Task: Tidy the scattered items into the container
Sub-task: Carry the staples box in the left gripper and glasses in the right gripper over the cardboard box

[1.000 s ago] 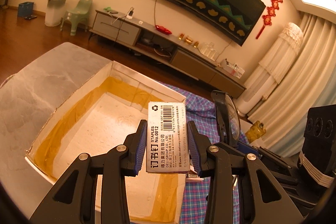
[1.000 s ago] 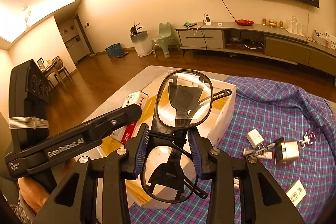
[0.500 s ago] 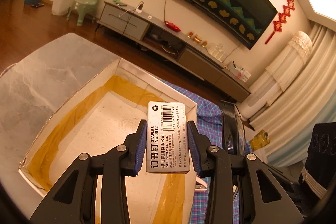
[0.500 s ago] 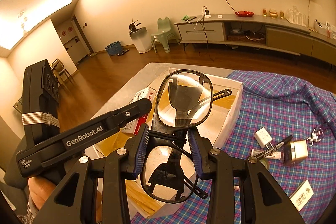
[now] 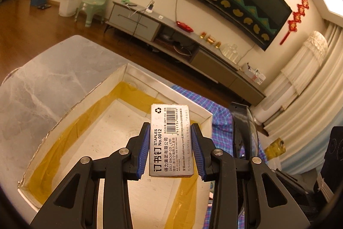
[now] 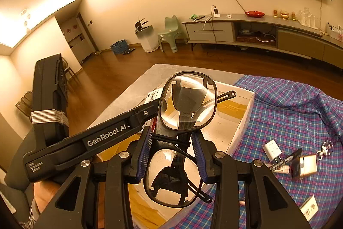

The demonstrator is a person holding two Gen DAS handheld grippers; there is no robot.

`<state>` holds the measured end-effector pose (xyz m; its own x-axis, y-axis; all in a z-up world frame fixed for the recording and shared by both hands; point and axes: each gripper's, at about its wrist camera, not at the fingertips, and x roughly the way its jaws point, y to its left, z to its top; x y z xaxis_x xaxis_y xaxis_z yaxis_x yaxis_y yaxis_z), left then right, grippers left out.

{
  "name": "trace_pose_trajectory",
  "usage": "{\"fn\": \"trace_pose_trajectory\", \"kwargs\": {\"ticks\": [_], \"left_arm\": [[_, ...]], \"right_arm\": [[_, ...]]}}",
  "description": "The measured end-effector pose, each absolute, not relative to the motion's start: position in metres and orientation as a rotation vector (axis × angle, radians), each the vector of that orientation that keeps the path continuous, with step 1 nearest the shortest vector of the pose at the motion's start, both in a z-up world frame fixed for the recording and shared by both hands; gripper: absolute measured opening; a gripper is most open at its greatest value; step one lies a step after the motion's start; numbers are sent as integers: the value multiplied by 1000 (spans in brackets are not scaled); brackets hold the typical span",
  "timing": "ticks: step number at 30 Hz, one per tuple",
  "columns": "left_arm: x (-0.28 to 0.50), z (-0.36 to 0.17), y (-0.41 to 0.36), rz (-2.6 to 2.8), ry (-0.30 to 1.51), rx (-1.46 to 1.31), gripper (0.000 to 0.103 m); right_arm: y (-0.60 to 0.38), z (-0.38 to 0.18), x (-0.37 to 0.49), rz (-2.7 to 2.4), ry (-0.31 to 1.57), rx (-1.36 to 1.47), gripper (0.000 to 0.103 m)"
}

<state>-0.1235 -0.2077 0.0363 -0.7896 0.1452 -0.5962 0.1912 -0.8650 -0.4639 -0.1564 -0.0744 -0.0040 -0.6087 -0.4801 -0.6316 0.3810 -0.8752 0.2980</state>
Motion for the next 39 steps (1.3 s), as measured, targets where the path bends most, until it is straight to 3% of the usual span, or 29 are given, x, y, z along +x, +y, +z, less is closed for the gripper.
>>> {"fn": "trace_pose_trajectory", "kwargs": {"ticks": [27,39], "left_arm": [[-165,33,-234,-2781,630,1011,39],[-188,9,-249,-2699,694,1137,39]], "right_arm": [[-80,-14,-224,-2385,-225,1065,40],[-84,-25,-242,-2379,-228,1137,40]]}}
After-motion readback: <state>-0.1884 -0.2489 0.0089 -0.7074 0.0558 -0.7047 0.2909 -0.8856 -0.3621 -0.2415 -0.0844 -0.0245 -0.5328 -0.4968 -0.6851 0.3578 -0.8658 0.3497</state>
